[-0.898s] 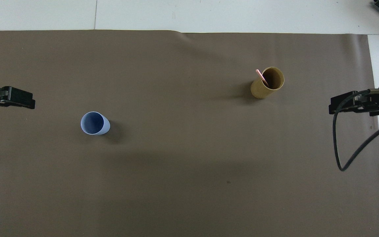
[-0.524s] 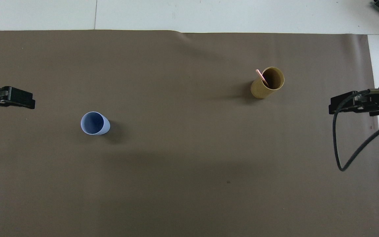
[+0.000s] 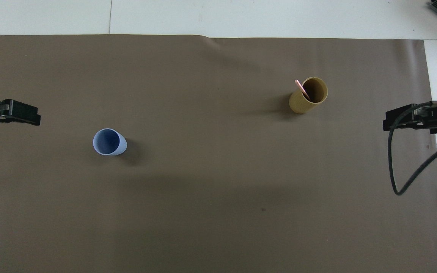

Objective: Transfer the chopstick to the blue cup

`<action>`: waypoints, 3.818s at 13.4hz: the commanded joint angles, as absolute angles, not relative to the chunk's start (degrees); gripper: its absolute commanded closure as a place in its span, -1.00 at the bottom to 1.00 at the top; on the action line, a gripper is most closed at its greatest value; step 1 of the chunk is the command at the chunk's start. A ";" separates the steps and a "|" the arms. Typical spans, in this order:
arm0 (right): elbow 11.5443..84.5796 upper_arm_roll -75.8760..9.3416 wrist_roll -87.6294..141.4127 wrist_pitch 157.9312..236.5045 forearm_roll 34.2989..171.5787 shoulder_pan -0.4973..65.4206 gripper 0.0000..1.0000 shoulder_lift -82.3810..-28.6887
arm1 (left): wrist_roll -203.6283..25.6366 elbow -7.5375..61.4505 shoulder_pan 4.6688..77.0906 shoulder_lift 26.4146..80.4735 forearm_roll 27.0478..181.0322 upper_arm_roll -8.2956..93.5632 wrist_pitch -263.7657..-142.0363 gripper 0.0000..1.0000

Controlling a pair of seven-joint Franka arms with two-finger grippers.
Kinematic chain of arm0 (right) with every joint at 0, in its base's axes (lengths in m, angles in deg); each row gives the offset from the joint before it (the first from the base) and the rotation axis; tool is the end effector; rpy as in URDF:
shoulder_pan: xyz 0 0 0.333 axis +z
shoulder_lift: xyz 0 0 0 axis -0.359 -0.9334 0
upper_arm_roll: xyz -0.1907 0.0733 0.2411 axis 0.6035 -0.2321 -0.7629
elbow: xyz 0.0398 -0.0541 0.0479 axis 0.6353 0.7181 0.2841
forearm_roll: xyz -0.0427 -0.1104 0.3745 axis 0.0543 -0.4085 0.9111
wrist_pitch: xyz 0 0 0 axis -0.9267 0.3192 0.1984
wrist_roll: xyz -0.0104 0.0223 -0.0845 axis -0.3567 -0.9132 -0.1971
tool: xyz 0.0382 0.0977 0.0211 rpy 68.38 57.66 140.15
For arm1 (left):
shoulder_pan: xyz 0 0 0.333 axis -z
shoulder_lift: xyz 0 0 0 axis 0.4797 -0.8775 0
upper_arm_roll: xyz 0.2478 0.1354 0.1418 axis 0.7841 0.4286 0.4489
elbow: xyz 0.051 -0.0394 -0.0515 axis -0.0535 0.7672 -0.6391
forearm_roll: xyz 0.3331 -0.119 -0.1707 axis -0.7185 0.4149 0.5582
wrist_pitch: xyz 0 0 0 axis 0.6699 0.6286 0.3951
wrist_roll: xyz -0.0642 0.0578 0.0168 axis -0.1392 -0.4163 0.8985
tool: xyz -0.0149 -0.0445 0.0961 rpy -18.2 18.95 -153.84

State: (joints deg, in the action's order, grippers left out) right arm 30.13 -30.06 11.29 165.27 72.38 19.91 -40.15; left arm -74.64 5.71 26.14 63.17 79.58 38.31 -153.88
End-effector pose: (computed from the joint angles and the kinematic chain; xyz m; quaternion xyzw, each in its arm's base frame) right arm 0.5450 0.0274 0.6549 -0.9992 0.0405 0.0011 0.0000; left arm 0.5525 -0.0481 0.6387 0.9994 -0.0328 0.0098 0.0073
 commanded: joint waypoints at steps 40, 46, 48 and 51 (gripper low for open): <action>29.65 -31.08 5.80 183.06 47.22 38.97 -1.00 -55.22 | -82.78 44.14 31.12 62.10 80.31 37.66 -192.04 -1.00; 26.23 -30.99 1.40 183.33 44.14 40.11 -1.00 -62.15 | -82.69 42.57 30.33 60.17 80.31 37.66 -192.22 1.00; 23.60 -30.81 -0.34 183.59 44.14 40.02 -1.00 -64.53 | -82.96 39.51 30.33 58.59 80.40 37.66 -191.35 1.00; 22.18 -30.64 -1.06 184.56 44.22 39.23 -0.84 -66.38 | -85.67 32.39 31.21 57.53 80.40 37.66 -185.74 1.00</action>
State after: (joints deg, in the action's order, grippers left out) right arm 24.58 -30.57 0.27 183.88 45.87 39.83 -64.10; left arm -83.32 38.21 30.43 59.10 79.92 37.46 -190.11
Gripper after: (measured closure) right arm 0.044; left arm 0.956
